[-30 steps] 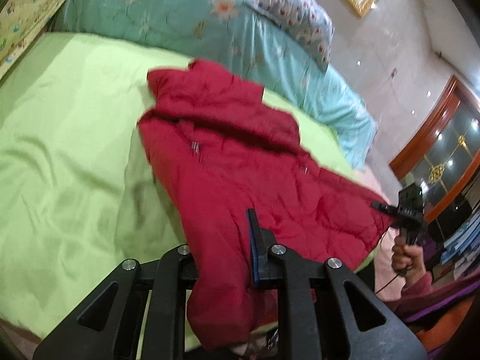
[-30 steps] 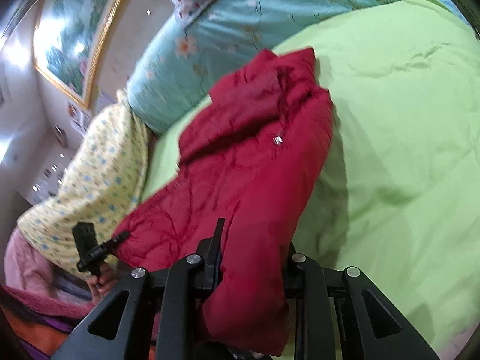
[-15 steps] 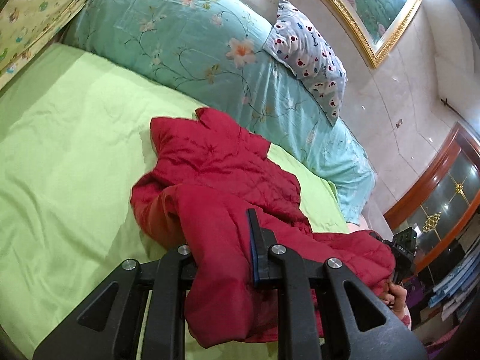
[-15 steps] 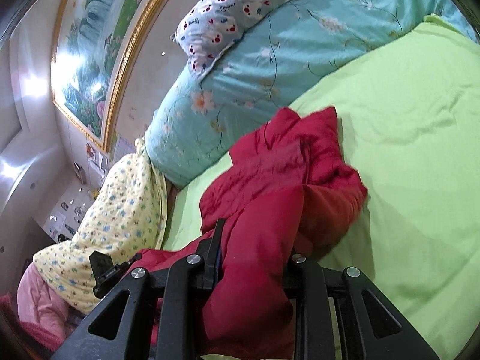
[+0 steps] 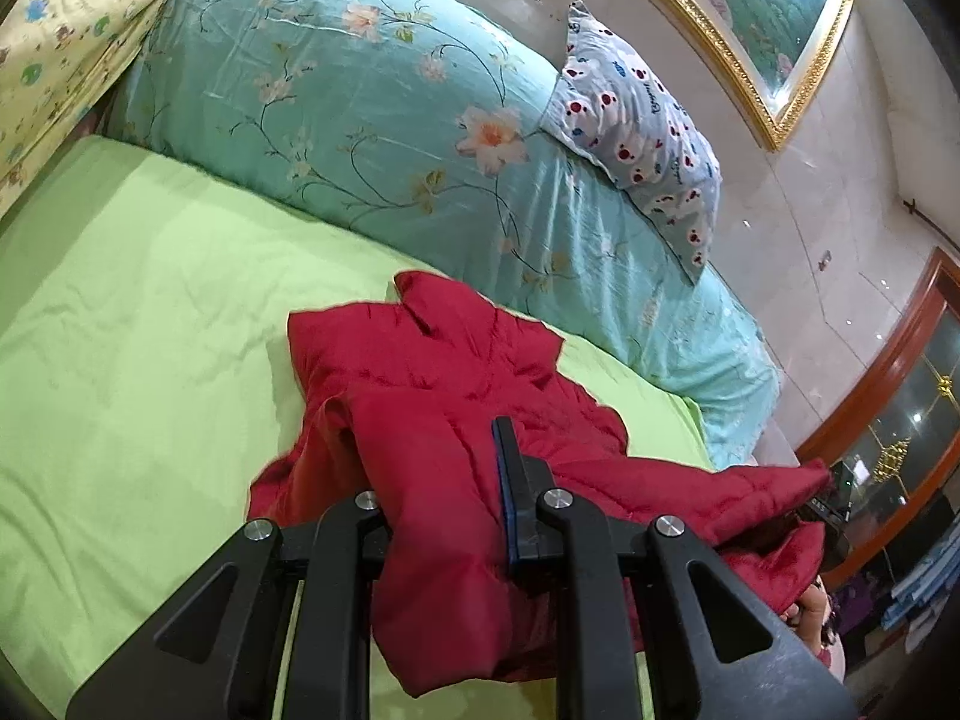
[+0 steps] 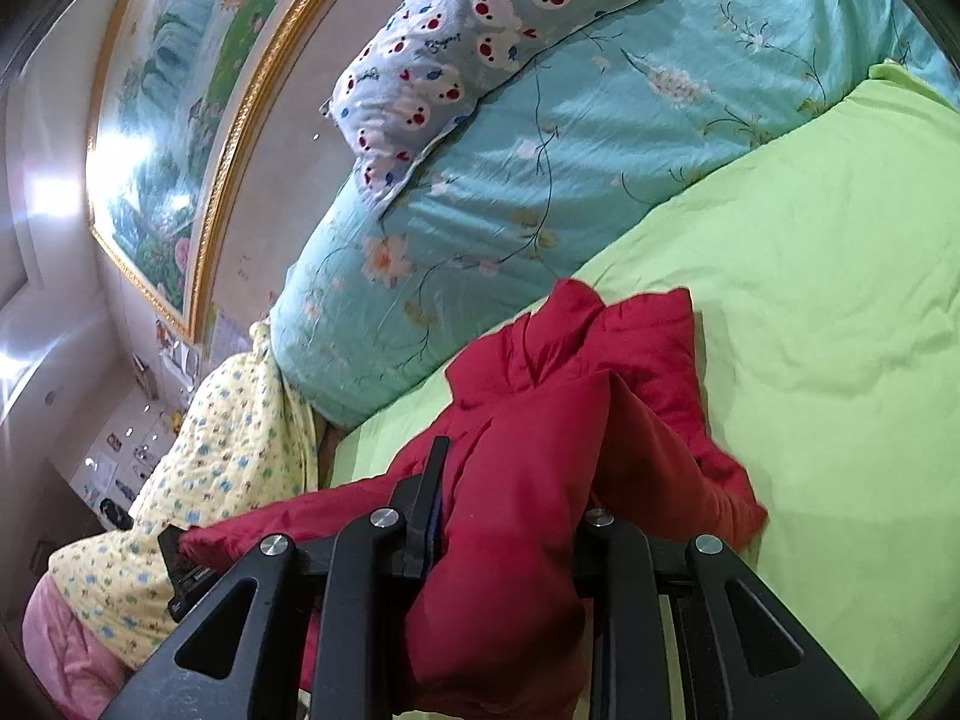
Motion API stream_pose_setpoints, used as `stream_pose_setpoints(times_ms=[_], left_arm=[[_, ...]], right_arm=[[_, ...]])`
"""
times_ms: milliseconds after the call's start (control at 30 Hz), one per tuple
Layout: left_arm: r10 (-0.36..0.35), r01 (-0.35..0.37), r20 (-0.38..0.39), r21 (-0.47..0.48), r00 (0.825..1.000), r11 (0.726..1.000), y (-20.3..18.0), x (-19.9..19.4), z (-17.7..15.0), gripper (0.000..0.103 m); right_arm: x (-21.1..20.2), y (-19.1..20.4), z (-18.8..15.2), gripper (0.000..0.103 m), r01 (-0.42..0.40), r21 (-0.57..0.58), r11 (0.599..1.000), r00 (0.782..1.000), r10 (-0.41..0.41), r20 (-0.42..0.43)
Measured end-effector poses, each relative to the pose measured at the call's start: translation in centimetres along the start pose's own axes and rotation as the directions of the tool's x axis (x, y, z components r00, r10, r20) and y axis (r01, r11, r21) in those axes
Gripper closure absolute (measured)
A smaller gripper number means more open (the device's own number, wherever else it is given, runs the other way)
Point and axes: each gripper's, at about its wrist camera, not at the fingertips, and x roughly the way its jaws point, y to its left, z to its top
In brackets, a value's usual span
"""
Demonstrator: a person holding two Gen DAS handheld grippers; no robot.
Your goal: Fold large clothes
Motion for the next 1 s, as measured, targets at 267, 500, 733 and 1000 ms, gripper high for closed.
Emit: stream_pose_setpoints(times_ms=[267, 500, 733, 1000], left_arm=[[0.073, -0.073, 0.013, -0.027, 0.997, 0.997, 0.6, 4.7, 2.5, 0.087], [0.134, -0.134, -0.006, -0.047, 0.991, 0.99, 2.2, 9.2, 4.5, 0.087], [0.184, -0.186, -0.035, -0.054, 0.982, 0.981, 3.6, 13.2, 5.5, 0.087], [0.225, -0.23, -0.079, -0.06, 0.971, 0.971, 6.1, 18.6, 5.9, 0.084]], right_arm=[[4.2, -1.0, 2.8, 0.078, 0.083, 0.0, 0.997, 0.996, -0.083, 0.015], [7.9, -3.5, 4.8, 0.078, 0.14, 0.042, 0.989, 0.99, -0.141, 0.011], [11.6, -5.5, 6.1, 0.077, 0.189, 0.073, 0.979, 0.982, -0.189, -0.009], [15.6, -8.0, 6.7, 0.075, 0.235, 0.098, 0.967, 0.972, -0.234, -0.025]])
